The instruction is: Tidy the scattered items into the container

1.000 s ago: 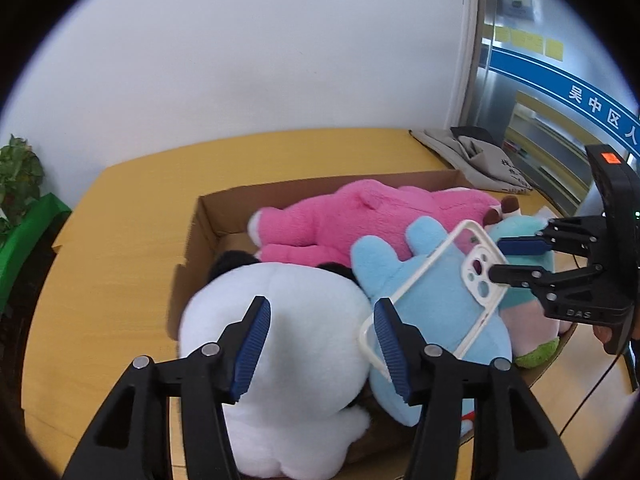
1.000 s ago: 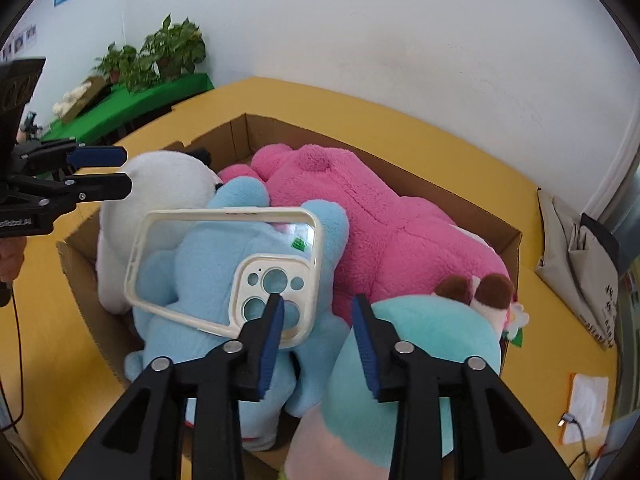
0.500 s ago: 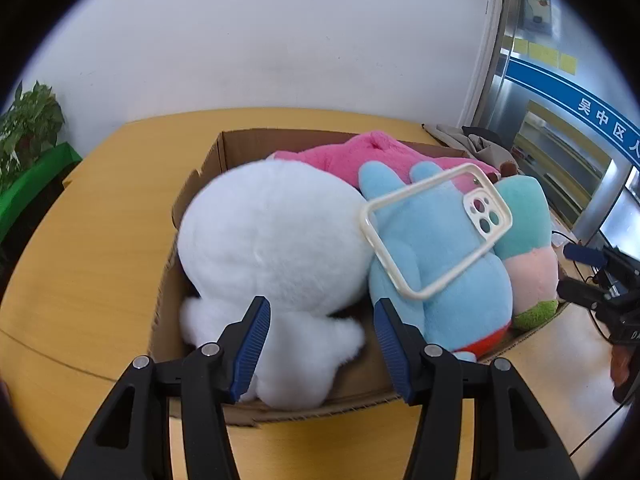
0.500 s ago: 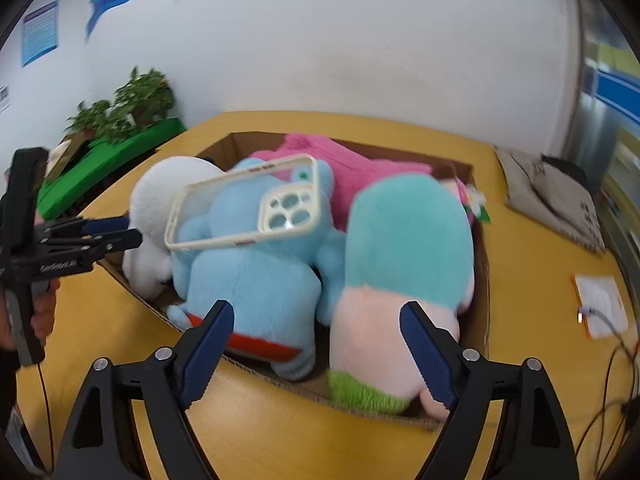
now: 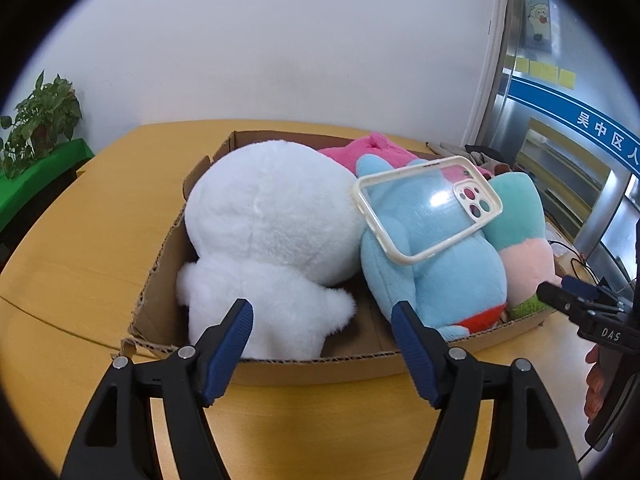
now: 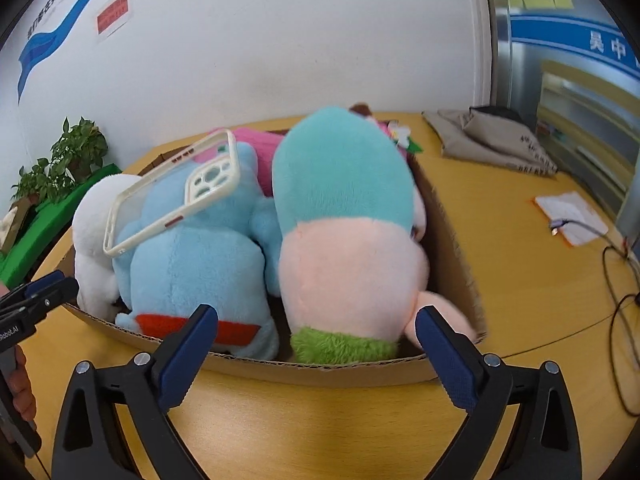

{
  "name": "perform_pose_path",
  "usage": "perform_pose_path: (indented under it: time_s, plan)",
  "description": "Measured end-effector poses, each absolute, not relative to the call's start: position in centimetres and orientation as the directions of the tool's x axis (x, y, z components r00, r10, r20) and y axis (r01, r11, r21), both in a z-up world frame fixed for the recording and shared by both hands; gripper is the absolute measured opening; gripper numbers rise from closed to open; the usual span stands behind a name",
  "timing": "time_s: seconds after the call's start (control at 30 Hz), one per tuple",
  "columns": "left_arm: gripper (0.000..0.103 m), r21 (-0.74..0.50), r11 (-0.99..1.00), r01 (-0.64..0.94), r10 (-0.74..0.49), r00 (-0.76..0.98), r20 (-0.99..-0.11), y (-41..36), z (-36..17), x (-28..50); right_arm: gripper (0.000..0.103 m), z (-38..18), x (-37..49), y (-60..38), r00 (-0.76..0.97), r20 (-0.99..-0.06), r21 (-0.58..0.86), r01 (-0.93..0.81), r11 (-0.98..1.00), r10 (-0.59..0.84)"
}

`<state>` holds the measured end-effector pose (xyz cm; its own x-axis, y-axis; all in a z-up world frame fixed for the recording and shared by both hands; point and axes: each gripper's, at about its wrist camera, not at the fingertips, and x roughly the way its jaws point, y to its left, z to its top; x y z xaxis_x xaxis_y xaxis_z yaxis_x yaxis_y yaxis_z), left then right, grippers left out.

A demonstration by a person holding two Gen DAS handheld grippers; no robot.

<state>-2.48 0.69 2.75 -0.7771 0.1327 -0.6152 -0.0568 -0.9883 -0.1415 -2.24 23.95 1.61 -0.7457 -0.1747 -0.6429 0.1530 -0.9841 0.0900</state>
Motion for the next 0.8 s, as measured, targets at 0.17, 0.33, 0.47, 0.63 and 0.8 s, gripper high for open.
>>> perform_pose_path:
  time_s: [0.17,0.33,0.47,0.63,0.8]
  plan:
    - [0.075,-0.116,-0.990,-0.078,0.131,-0.803,-0.582,0.5,2.0,-3.2,0.103,0.6,-2.5,22.8,-0.786,-0.607,0.000,0.143,-0.990,-0.114]
    - [0.077,-0.033,-0.998,-0.057,0.066,-0.825,-0.561,0.9,1.0,-3.5,0.103,0.1,-2.5,22.9,-0.816,-0.564,-0.005,0.159,-0.987,-0.129]
    - [0.079,0.000,-0.999,-0.052,0.044,-0.848,-0.529,1.3,0.7,-3.2,0.103,-0.3,-1.9,22.8,-0.852,-0.507,-0.013,0.163,-0.986,-0.135]
    - [0.081,0.002,-0.999,-0.036,0.031,-0.879,-0.475,1.4,0.5,-2.6,0.103,-0.5,-1.8,22.9,-0.868,-0.473,-0.013,0.174,-0.985,-0.147]
    - [0.081,-0.002,-1.000,-0.029,0.027,-0.893,-0.449,1.3,0.4,-2.2,0.103,-0.5,-1.8,22.9,-0.869,-0.473,-0.012,0.175,-0.984,-0.148]
